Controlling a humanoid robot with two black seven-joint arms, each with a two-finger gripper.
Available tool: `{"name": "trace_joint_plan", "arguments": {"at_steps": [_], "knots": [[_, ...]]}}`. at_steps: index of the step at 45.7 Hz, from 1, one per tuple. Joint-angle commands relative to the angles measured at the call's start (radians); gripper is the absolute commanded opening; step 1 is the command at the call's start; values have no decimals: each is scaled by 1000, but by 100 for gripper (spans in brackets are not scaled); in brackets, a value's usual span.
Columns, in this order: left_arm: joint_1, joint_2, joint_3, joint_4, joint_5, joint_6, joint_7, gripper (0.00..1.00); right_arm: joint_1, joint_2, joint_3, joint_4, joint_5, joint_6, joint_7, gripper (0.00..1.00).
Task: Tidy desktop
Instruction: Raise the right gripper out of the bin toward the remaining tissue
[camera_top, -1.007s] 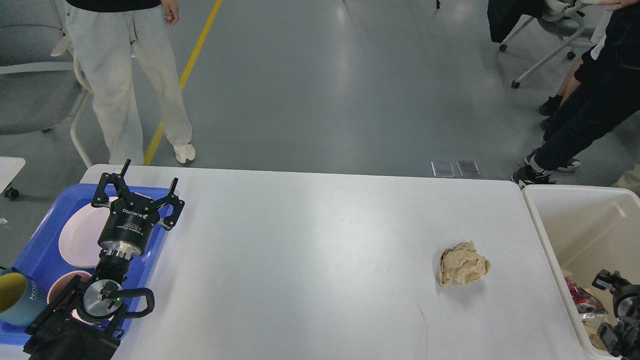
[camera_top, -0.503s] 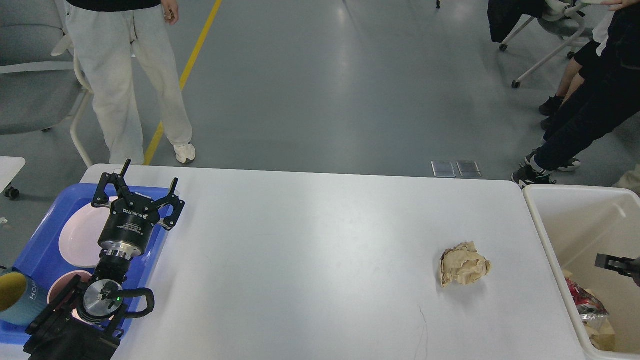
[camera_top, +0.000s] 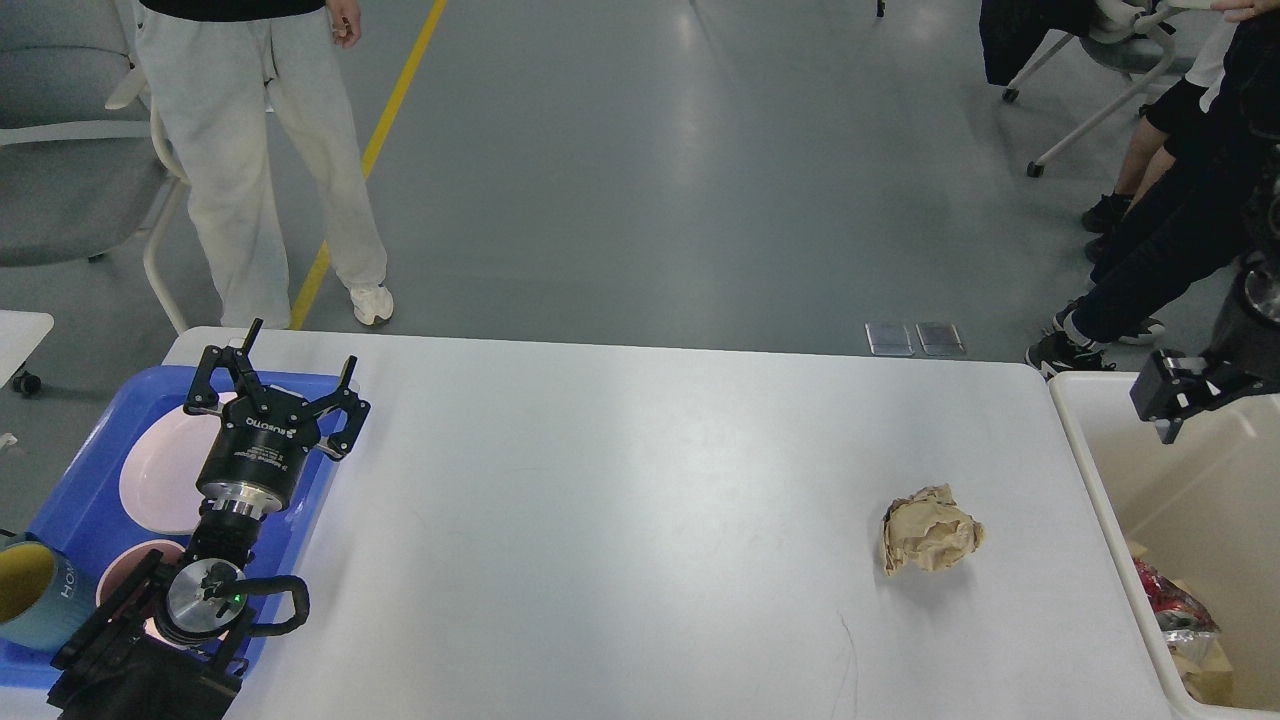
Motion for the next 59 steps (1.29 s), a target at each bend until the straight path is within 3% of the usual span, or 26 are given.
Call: {"name": "trace_joint_plan", "arguments": {"at_steps": [1, 3, 9, 25, 30, 43, 52, 59], "knots": [[0, 0, 0, 2, 0, 0, -2, 97, 230, -2, -26, 227, 42, 10, -1, 99], [0, 2, 0, 0, 0, 0, -2, 97, 305, -2, -38, 314, 54, -16, -1, 98], [1, 2, 0, 0, 0, 0, -2, 97, 486, 1, -82, 554, 92, -220, 0, 99], [0, 2, 0, 0, 0, 0, -2, 97, 478, 66, -98, 545, 122, -364, 5, 98], [0, 0, 0, 0, 0, 0, -2, 97, 358, 79, -86, 501, 125, -432, 5, 99], [0, 0, 0, 0, 0, 0, 0, 97, -168, 96, 100, 257, 188, -619, 7, 98], [0, 0, 0, 0, 0, 0, -2, 97, -470, 190, 204, 65, 194, -795, 5, 99], [0, 0, 0, 0, 0, 0, -2, 97, -630, 265, 241, -108, 194, -818, 5, 100]]}}
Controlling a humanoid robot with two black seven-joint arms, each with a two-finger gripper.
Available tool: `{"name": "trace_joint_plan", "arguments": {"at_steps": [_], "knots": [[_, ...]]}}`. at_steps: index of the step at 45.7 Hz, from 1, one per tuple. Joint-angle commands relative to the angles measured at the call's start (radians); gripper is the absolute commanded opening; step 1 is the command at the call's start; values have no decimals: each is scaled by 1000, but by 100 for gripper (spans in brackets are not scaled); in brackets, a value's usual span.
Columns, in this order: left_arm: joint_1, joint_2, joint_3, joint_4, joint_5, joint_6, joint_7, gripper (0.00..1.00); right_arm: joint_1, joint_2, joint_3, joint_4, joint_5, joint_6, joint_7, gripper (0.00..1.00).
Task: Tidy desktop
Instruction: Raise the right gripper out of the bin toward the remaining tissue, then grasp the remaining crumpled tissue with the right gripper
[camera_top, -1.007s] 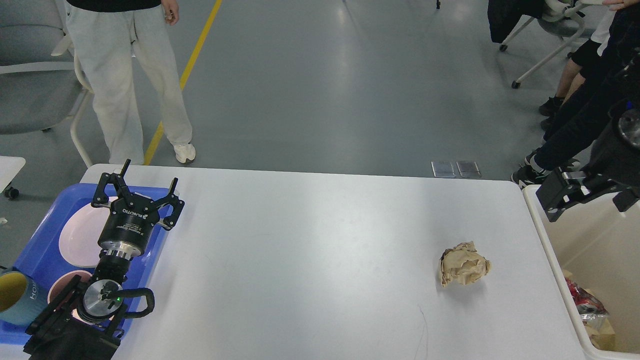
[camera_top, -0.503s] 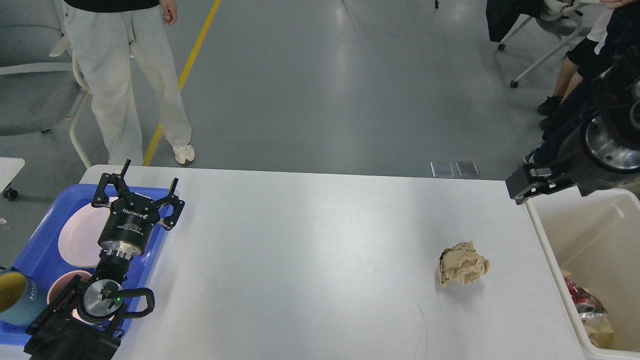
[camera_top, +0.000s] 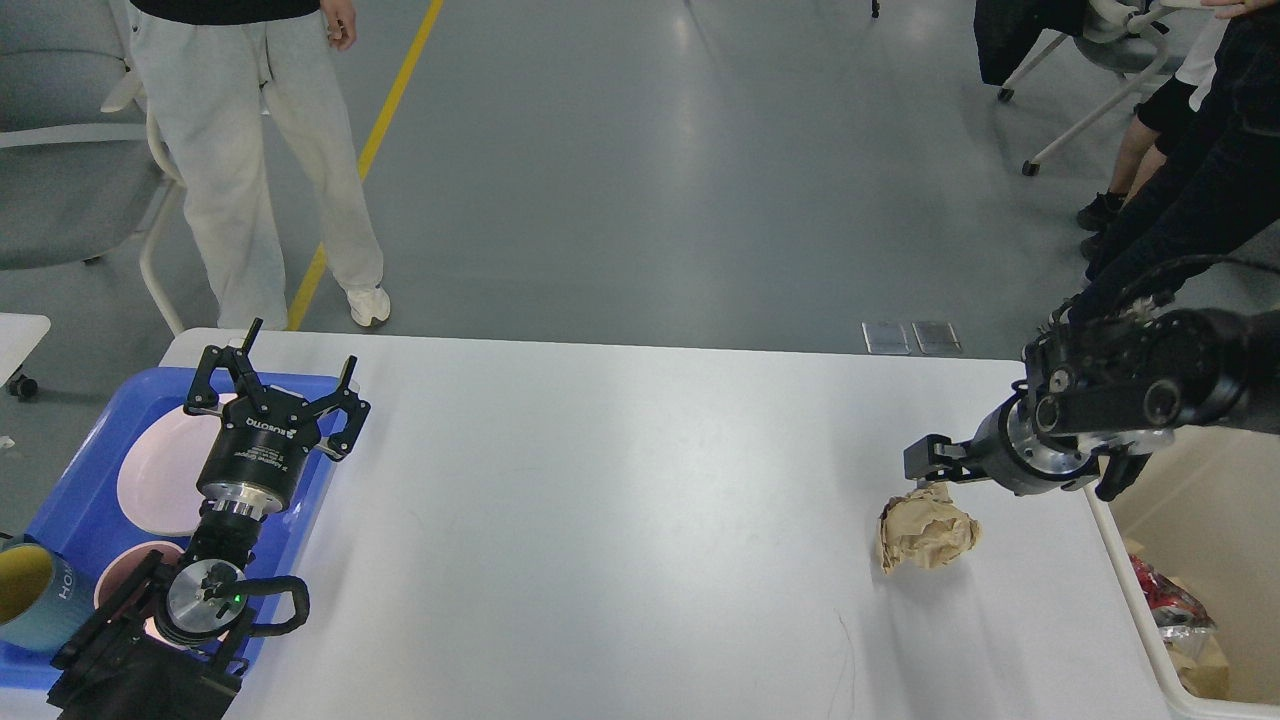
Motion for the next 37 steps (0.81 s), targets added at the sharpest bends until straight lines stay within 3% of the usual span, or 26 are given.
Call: {"name": "trace_joint_plan", "arguments": {"at_steps": [1, 9, 23, 29, 36, 37], "knots": [[0, 0, 0, 0, 0, 0, -1, 97, -137, 65, 39, -146, 0, -17, 0, 100], [0, 0, 0, 0, 0, 0, -1, 97, -243, 118, 56, -259, 0, -16, 1, 100], [0, 0, 0, 0, 0, 0, -1, 97, -286, 126, 56, -266, -1, -38, 0, 96], [0, 0, 0, 0, 0, 0, -1, 97, -303, 134, 57, -289, 0, -46, 0, 68], [0, 0, 0, 0, 0, -1, -1, 97, -321, 134, 57, -288, 2, -92, 0, 3], [0, 0, 0, 0, 0, 0, -1, 97, -323, 134, 57, -288, 2, -95, 0, 0]]}}
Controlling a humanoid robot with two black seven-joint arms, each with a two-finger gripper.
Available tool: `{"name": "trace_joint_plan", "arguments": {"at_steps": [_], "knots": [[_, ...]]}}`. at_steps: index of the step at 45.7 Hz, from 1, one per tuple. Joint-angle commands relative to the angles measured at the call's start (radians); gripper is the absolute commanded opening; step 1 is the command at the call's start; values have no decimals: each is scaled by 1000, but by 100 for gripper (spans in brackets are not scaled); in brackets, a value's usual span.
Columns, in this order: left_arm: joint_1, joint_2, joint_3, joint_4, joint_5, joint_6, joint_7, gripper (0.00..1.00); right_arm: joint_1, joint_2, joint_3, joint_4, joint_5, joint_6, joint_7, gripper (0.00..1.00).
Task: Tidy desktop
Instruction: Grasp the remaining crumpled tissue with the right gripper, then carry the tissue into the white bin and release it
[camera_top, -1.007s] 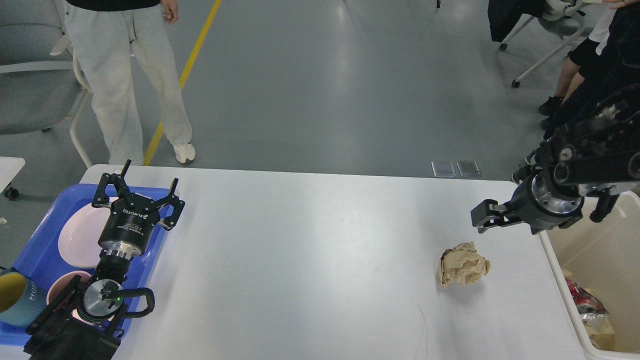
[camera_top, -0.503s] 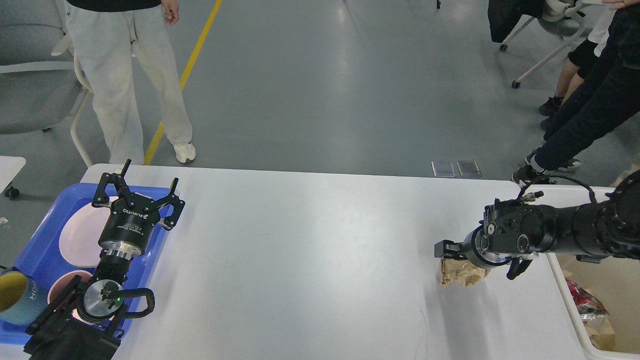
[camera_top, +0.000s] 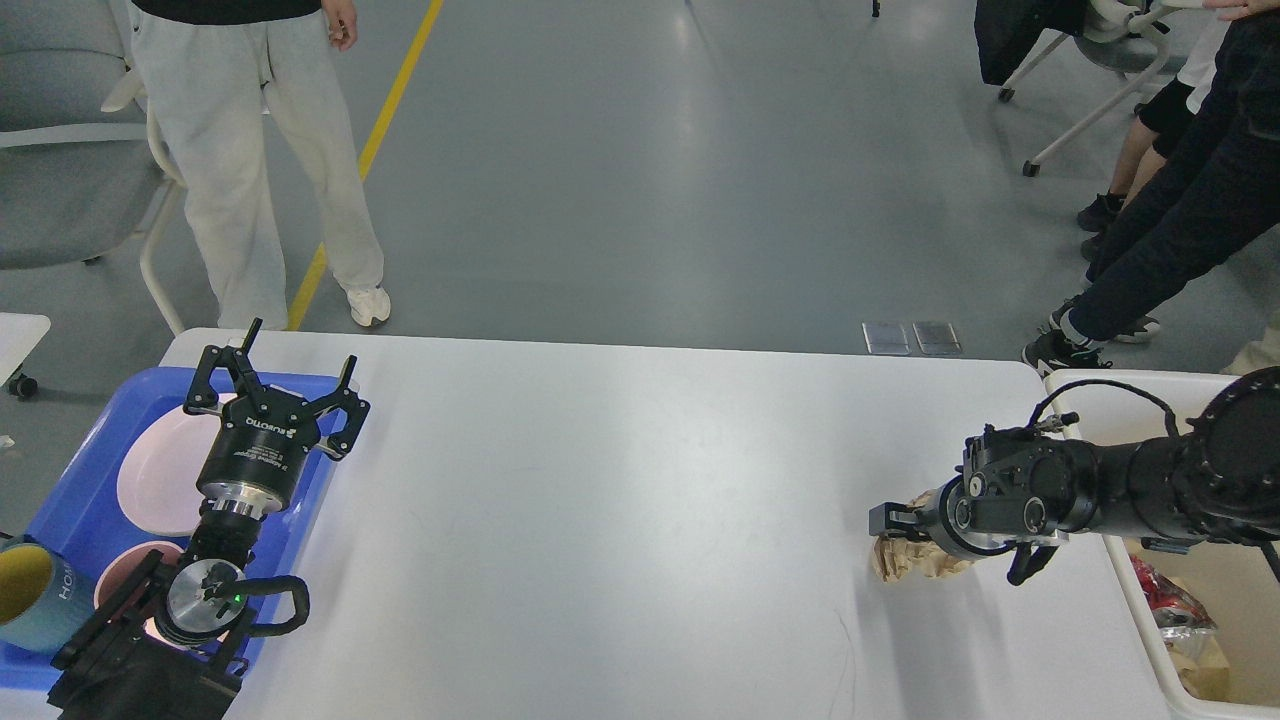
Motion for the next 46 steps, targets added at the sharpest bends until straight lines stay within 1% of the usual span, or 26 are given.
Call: {"name": "trace_joint_plan", "arguments": {"at_steps": [1, 19, 25, 29, 32, 34, 41, 46], "knots": [[0, 0, 0, 0, 0, 0, 0, 97, -15, 0, 0, 2, 1, -29, 0, 0], [0, 0, 0, 0, 0, 0, 0, 97, -3, 12, 0, 8, 5, -44, -8, 0], [0, 0, 0, 0, 0, 0, 2, 97, 29, 0, 0, 32, 10, -14, -12, 0], [0, 0, 0, 0, 0, 0, 2, 97, 128, -36, -23, 132, 22, 21, -23, 0], [0, 0, 0, 0, 0, 0, 2, 97, 228, -86, -57, 236, 22, 49, -52, 0], [0, 0, 0, 0, 0, 0, 2, 97, 318, -116, -95, 313, 24, 67, -57, 0], [0, 0, 0, 0, 0, 0, 2, 97, 650, -159, -268, 546, 30, 130, -52, 0], [0, 0, 0, 0, 0, 0, 2, 97, 862, -187, -362, 664, 56, 198, -37, 0]]}}
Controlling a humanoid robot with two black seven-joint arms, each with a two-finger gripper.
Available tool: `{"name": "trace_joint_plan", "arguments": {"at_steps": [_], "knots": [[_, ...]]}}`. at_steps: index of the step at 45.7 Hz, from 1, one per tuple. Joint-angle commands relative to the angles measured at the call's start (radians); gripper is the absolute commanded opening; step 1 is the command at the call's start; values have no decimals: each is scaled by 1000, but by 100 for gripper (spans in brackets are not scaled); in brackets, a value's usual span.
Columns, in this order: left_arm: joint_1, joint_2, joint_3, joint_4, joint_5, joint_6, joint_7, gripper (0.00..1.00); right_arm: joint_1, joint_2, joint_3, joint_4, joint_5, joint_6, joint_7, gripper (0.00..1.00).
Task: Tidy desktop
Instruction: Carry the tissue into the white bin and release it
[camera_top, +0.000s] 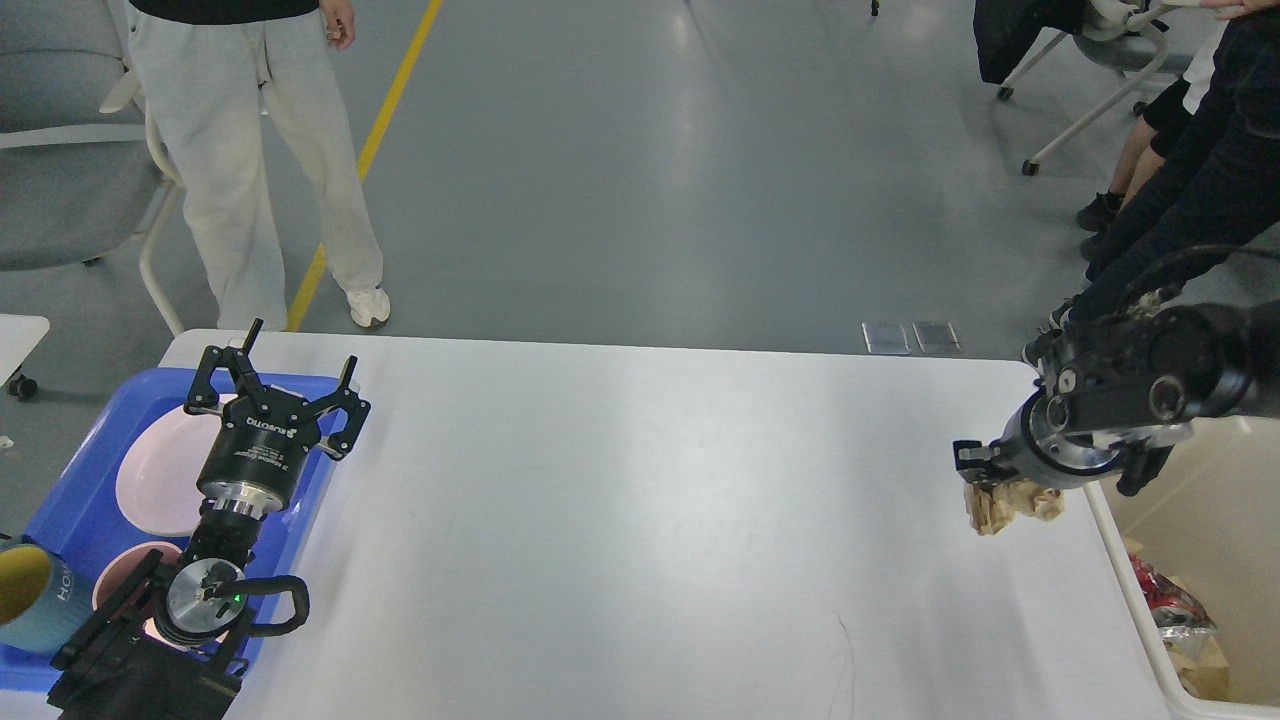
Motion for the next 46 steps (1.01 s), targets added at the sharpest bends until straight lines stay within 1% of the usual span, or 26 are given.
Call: {"name": "trace_joint_plan", "arguments": {"at_steps": [1, 5, 7, 10, 16, 21, 26, 29, 33, 37, 41, 46], "knots": [[0, 0, 0, 0, 0, 0, 0, 97, 242, -34, -116, 136, 24, 74, 15, 0], [0, 0, 0, 0, 0, 0, -2, 97, 279, -75, -149, 139, 24, 92, 17, 0], [0, 0, 0, 0, 0, 0, -2, 97, 276, -94, -163, 128, 21, 86, 17, 0], [2, 0, 0, 0, 0, -1, -2, 97, 232, -154, -201, 79, 9, 86, 18, 0], [2, 0, 0, 0, 0, 0, -2, 97, 80, -278, -207, -62, -42, 86, 18, 0], [2, 0, 0, 1, 0, -1, -2, 97, -76, -350, -178, -226, -68, 86, 24, 0], [2, 0, 0, 0, 0, 0, -2, 97, -279, -387, -92, -390, -68, 83, 61, 0], [2, 0, 0, 0, 0, -1, -2, 97, -410, -389, -11, -496, -68, 81, 84, 0], [2, 0, 0, 1, 0, 0, -2, 97, -605, -379, 122, -643, -68, 75, 101, 0], [2, 0, 0, 0, 0, 0, -2, 97, -800, -361, 282, -791, -68, 55, 106, 0], [2, 0, 0, 0, 0, -1, -2, 97, -969, -294, 394, -933, -70, 2, 106, 0], [2, 0, 0, 0, 0, 0, -2, 97, -1135, -168, 437, -1143, -67, -63, 107, 0]]}}
